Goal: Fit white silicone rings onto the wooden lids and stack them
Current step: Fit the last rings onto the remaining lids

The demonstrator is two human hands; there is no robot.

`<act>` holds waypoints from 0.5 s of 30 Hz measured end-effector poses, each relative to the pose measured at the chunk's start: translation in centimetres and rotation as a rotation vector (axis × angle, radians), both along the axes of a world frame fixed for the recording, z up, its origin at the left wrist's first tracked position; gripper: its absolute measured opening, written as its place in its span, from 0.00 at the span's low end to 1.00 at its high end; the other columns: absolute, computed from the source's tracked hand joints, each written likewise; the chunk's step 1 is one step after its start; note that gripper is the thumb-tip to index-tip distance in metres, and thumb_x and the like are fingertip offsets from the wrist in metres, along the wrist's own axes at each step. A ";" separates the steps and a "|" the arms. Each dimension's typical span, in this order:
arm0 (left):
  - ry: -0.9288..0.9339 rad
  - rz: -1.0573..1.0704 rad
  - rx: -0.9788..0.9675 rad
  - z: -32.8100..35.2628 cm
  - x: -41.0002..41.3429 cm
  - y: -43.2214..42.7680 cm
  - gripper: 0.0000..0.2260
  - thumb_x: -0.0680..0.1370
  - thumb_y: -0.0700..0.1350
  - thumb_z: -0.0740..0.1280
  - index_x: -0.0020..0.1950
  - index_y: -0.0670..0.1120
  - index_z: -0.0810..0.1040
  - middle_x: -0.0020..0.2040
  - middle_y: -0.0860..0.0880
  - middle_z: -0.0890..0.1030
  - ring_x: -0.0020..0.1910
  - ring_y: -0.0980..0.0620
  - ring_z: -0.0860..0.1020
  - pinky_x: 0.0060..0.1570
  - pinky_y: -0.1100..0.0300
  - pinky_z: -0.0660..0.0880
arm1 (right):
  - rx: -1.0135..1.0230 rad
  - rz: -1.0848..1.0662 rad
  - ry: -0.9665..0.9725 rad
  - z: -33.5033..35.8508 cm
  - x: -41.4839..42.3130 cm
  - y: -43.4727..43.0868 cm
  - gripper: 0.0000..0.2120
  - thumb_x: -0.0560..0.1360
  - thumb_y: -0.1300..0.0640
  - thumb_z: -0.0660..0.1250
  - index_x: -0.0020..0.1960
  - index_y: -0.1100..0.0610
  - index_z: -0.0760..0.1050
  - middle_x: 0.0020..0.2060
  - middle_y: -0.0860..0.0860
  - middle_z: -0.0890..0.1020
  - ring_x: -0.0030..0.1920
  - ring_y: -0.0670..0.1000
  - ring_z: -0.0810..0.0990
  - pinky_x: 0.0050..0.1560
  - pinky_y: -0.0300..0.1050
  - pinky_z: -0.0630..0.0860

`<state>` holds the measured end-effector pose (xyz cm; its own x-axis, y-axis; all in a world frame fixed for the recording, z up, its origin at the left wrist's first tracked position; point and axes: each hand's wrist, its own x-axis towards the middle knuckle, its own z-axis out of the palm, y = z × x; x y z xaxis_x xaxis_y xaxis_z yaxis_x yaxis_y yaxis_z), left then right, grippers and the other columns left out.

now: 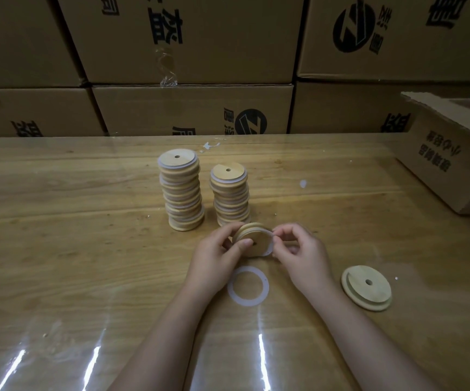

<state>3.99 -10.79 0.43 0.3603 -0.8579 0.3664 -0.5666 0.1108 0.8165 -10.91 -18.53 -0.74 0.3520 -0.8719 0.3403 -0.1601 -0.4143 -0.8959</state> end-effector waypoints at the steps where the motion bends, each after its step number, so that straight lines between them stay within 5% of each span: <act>1: -0.003 0.003 0.004 0.0 0.0 0.0 0.11 0.74 0.42 0.71 0.56 0.50 0.79 0.44 0.56 0.80 0.34 0.60 0.71 0.38 0.71 0.67 | 0.006 0.000 0.003 0.0 0.0 -0.1 0.12 0.72 0.64 0.68 0.40 0.46 0.74 0.44 0.49 0.80 0.41 0.50 0.81 0.38 0.40 0.78; 8: 0.015 0.018 0.024 0.0 0.1 -0.1 0.12 0.73 0.42 0.71 0.57 0.48 0.80 0.34 0.63 0.75 0.32 0.62 0.70 0.37 0.72 0.66 | 0.030 -0.006 0.008 0.0 0.0 -0.1 0.12 0.72 0.64 0.68 0.39 0.47 0.74 0.42 0.51 0.80 0.39 0.52 0.81 0.36 0.38 0.76; 15: 0.059 0.031 0.037 -0.1 0.2 0.0 0.12 0.74 0.43 0.71 0.57 0.48 0.80 0.32 0.65 0.76 0.31 0.62 0.70 0.36 0.72 0.66 | 0.031 0.065 -0.056 0.7 -0.2 0.1 0.09 0.74 0.64 0.67 0.40 0.51 0.78 0.40 0.44 0.78 0.41 0.42 0.77 0.43 0.43 0.76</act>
<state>4.22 -10.82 0.35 0.4067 -0.8587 0.3119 -0.5202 0.0629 0.8517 -11.15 -18.47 -0.08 0.3893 -0.8584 0.3341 -0.0831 -0.3940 -0.9154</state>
